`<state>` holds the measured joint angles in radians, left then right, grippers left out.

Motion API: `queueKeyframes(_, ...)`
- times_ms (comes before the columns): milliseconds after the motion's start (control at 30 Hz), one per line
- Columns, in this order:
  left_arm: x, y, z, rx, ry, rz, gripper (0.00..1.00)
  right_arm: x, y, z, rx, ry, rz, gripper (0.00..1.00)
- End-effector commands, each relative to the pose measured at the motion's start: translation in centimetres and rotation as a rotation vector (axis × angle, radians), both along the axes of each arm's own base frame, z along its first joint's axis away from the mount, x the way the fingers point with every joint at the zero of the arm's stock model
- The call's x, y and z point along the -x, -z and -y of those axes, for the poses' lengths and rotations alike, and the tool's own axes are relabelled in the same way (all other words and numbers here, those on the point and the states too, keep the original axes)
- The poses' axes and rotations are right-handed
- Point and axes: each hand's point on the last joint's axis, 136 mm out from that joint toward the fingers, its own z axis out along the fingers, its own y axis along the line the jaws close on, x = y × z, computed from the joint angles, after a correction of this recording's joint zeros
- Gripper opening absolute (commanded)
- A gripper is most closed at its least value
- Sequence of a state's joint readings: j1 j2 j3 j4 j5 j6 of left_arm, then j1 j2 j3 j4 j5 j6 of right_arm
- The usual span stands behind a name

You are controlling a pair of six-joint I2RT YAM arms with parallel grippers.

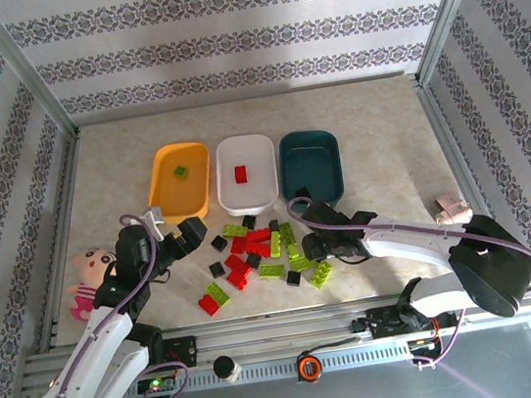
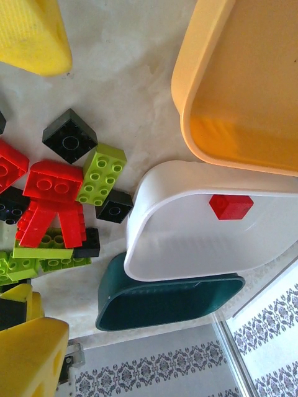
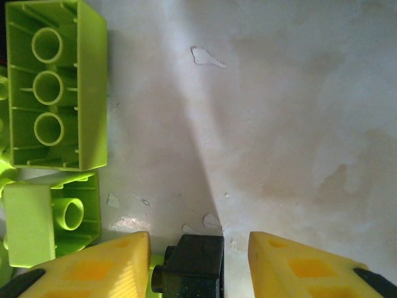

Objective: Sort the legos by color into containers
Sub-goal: Pick up the lego from the bottom-center of the table, then place the lego in the container.

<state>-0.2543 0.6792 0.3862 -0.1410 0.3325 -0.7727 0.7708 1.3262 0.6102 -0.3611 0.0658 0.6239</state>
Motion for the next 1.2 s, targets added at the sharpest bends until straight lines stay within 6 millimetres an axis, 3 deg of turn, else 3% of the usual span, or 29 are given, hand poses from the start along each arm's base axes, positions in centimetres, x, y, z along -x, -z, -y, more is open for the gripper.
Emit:
queueKeyframes(0, -0.4, -0.3, -0.1, 0.009, -0.013, 0.022, 1.00, 1.0, 1.0, -0.1, 0.005, -0.026, -0.033, 0.43)
queueKeyframes(200, -0.4, 0.0, -0.2, -0.007, -0.014, 0.017, 1.00, 0.6, 0.5, 0.3, -0.004, -0.014, -0.016, 0.29)
queueKeyframes(367, -0.5, -0.2, -0.3, -0.017, -0.011, 0.023, 1.00, -1.6, -3.8, 0.6, -0.060, -0.006, 0.089, 0.22)
queueKeyframes(533, -0.6, -0.6, -0.2, -0.022, -0.008, 0.034, 1.00, -7.6, -10.5, 1.5, -0.116, 0.055, 0.261, 0.21)
queueKeyframes(633, -0.6, -0.5, -0.2, -0.023, -0.008, 0.031, 1.00, -12.4, -12.7, 1.8, -0.113, 0.100, 0.329, 0.21)
queueKeyframes(733, -0.6, -0.3, -0.2, -0.031, -0.002, 0.017, 1.00, -17.1, -12.4, 2.0, -0.074, 0.134, 0.331, 0.21)
queueKeyframes(867, -0.2, 0.2, -0.2, -0.046, 0.008, -0.010, 1.00, -22.3, -9.2, 1.9, -0.010, 0.158, 0.277, 0.20)
queueKeyframes(1000, 0.1, 0.6, -0.5, -0.059, 0.004, -0.027, 1.00, -25.4, -7.2, 2.3, 0.034, 0.197, 0.257, 0.20)
queueKeyframes(1167, 0.4, 1.1, -0.8, -0.069, -0.006, -0.038, 1.00, -27.1, -5.4, 2.3, 0.037, 0.229, 0.225, 0.29)
